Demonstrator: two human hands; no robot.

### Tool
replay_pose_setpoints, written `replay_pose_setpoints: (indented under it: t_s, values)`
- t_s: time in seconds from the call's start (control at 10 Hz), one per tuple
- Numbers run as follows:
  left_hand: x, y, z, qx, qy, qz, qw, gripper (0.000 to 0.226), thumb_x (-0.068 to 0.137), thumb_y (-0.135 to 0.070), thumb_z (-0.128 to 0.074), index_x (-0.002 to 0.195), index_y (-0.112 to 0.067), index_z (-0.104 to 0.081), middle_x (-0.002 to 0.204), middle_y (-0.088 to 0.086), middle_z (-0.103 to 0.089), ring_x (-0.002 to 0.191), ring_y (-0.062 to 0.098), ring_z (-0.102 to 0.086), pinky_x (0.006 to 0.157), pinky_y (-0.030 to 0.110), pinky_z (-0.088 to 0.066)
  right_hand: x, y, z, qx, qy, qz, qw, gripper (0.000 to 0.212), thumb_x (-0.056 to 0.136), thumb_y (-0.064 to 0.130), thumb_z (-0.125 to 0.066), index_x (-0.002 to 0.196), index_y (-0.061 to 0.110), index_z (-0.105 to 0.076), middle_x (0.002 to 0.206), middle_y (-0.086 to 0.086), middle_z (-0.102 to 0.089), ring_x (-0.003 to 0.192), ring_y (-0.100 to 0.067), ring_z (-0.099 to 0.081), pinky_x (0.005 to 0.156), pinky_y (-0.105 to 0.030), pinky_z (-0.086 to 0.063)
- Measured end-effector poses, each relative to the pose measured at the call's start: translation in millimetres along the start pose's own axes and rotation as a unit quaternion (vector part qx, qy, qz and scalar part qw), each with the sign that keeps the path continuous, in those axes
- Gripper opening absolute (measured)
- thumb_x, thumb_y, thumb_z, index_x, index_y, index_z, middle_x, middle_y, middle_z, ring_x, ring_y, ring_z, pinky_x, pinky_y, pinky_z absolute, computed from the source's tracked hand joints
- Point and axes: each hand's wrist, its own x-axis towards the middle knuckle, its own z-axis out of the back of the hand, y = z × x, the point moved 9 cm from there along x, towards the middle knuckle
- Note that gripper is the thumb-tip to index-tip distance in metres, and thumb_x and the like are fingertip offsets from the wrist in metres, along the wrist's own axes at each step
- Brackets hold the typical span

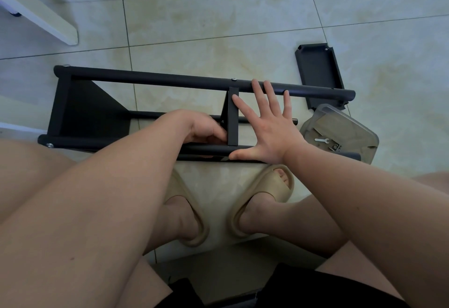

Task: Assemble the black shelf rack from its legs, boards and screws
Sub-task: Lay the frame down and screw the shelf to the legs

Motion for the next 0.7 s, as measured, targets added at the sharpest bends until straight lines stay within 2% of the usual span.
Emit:
replay_pose_setpoints:
  t_s: [0.1, 0.2, 0.3, 0.4, 0.5, 0.6, 0.7]
  values:
    - [-2.0, 2.4, -4.7, -0.013, 0.039, 0.003, 0.999, 0.022, 0.096, -0.011, -0.054, 0.103, -0.014, -0.074, 0.108, 0.012, -0.071, 0.103, 0.026, -0.064, 0.106, 0.041, -0.045, -0.4, 0.3, 0.4, 0.001, -0.001, 0.0, 1.0, 0.124, 0.059, 0.104, -0.028, 0.159, 0.042, 0.008, 0.167, -0.008, 0.025, 0.152, -0.033, 0.027, 0.118, -0.067, 0.013]
    - [-1.7, 1.9, -5.2, -0.019, 0.037, -0.001, 0.999, 0.024, 0.095, -0.011, -0.053, 0.097, -0.015, -0.077, 0.105, 0.009, -0.074, 0.103, 0.026, -0.065, 0.102, 0.038, -0.046, -0.5, 0.1, 0.1, -0.002, 0.002, -0.001, 1.0, 0.124, 0.059, 0.104, -0.028, 0.159, 0.042, 0.007, 0.167, -0.008, 0.025, 0.152, -0.032, 0.027, 0.118, -0.067, 0.013]
    - [1.7, -0.3, 1.9, 0.001, -0.012, -0.014, 1.0, 0.022, 0.094, -0.014, -0.06, 0.11, -0.009, -0.074, 0.115, 0.01, -0.073, 0.112, 0.025, -0.066, 0.106, 0.037, -0.047, -0.4, -0.1, 0.7, -0.003, 0.002, -0.002, 1.0, 0.124, 0.059, 0.104, -0.028, 0.16, 0.041, 0.007, 0.167, -0.008, 0.025, 0.152, -0.033, 0.027, 0.118, -0.067, 0.013]
    - [2.6, -2.7, 3.5, 0.017, -0.027, -0.025, 0.999, 0.015, 0.092, -0.014, -0.063, 0.1, -0.009, -0.074, 0.094, 0.007, -0.076, 0.093, 0.02, -0.068, 0.091, 0.03, -0.051, -0.4, 0.1, 0.9, -0.004, 0.002, -0.002, 1.0, 0.124, 0.058, 0.105, -0.027, 0.16, 0.041, 0.007, 0.167, -0.008, 0.025, 0.152, -0.033, 0.027, 0.118, -0.067, 0.012]
    - [1.3, -1.5, 1.3, 0.022, -0.005, -0.014, 1.0, 0.019, 0.093, -0.014, -0.06, 0.083, -0.017, -0.075, 0.08, 0.001, -0.074, 0.083, 0.017, -0.066, 0.086, 0.029, -0.049, -0.4, 0.3, 0.6, -0.003, 0.003, -0.002, 1.0, 0.125, 0.058, 0.104, -0.028, 0.16, 0.041, 0.006, 0.167, -0.008, 0.025, 0.152, -0.033, 0.026, 0.118, -0.068, 0.012]
    - [-0.7, 1.8, -2.4, 0.013, 0.024, -0.001, 1.0, 0.021, 0.093, -0.015, -0.058, 0.095, -0.018, -0.079, 0.1, 0.007, -0.076, 0.095, 0.018, -0.067, 0.096, 0.031, -0.048, -0.6, -0.2, 1.3, -0.003, 0.004, -0.004, 1.0, 0.125, 0.058, 0.104, -0.028, 0.16, 0.041, 0.006, 0.167, -0.008, 0.025, 0.152, -0.033, 0.027, 0.118, -0.067, 0.013]
    - [-1.3, 2.4, -3.1, 0.002, 0.026, 0.004, 1.0, 0.028, 0.093, -0.015, -0.057, 0.081, -0.019, -0.081, 0.093, 0.004, -0.076, 0.09, 0.017, -0.068, 0.086, 0.027, -0.051, -0.5, -0.3, 1.6, -0.002, 0.005, -0.004, 1.0, 0.125, 0.058, 0.104, -0.028, 0.16, 0.041, 0.007, 0.167, -0.008, 0.025, 0.152, -0.033, 0.027, 0.118, -0.067, 0.013]
